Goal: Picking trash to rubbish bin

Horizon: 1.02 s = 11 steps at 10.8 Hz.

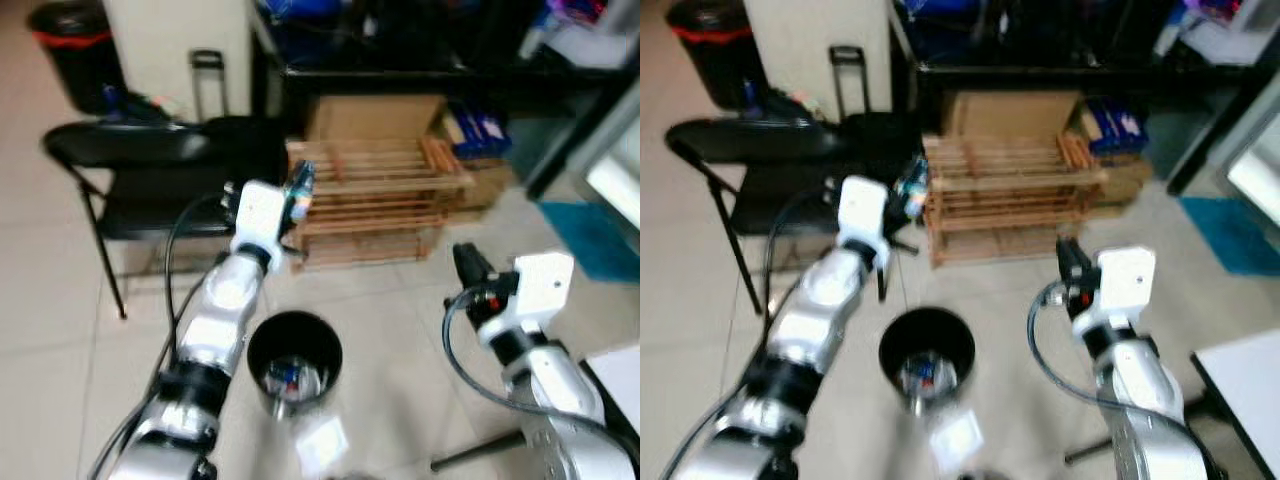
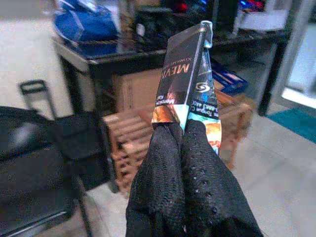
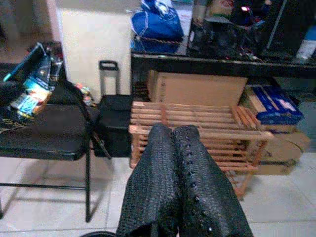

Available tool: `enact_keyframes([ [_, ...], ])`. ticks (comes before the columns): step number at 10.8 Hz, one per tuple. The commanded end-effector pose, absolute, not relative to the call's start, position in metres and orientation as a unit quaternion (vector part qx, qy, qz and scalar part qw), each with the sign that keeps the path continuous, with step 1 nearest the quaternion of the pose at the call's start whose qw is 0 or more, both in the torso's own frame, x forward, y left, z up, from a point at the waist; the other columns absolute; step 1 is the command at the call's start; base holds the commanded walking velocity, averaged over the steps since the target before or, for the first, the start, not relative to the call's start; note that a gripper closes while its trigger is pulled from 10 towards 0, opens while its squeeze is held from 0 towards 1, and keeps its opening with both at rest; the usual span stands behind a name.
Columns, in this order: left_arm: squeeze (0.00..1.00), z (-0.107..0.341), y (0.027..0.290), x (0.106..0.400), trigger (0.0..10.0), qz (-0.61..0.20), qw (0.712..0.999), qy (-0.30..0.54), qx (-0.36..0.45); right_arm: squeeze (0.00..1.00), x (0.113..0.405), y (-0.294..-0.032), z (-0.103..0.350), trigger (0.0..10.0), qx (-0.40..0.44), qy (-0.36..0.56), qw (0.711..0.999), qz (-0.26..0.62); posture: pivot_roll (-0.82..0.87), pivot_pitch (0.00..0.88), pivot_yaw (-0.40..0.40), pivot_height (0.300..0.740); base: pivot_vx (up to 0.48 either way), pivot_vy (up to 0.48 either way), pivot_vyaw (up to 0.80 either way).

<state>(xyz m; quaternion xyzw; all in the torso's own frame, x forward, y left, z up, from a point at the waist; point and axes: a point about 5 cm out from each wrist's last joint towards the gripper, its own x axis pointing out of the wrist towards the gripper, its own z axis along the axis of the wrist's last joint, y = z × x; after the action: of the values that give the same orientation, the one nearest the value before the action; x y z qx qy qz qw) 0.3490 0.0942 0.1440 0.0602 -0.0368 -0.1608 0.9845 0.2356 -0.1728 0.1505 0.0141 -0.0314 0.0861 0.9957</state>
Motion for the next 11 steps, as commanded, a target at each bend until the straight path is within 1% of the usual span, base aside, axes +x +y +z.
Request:
enact_keyframes([
  [1, 0.0, 0.1438, 0.0924, 0.3484, 10.0, -0.166, 0.984, -0.037, 0.06, 0.0, 0.2369, -0.1742, 0.1525, 10.0, 0.012, -0.034, 0.996, 0.085, 0.12, 0.071, -0.076, 0.74, 0.334, 0.0, 0.0],
  [8, 0.0, 0.1419, 0.0934, 0.3482, 10.0, -0.167, 0.983, -0.034, 0.062, 0.0, 0.237, -0.1725, 0.1533, 10.0, 0.009, -0.038, 0.996, 0.085, 0.12, 0.075, -0.072, 0.74, 0.309, 0.0, 0.0],
  [11, 0.0, 0.1399, 0.0899, 0.346, 10.0, -0.172, 0.983, -0.033, 0.061, 0.0, 0.2372, -0.1726, 0.153, 10.0, 0.01, -0.038, 0.996, 0.084, 0.12, 0.077, -0.073, 0.74, 0.0, 0.0, 0.0],
])
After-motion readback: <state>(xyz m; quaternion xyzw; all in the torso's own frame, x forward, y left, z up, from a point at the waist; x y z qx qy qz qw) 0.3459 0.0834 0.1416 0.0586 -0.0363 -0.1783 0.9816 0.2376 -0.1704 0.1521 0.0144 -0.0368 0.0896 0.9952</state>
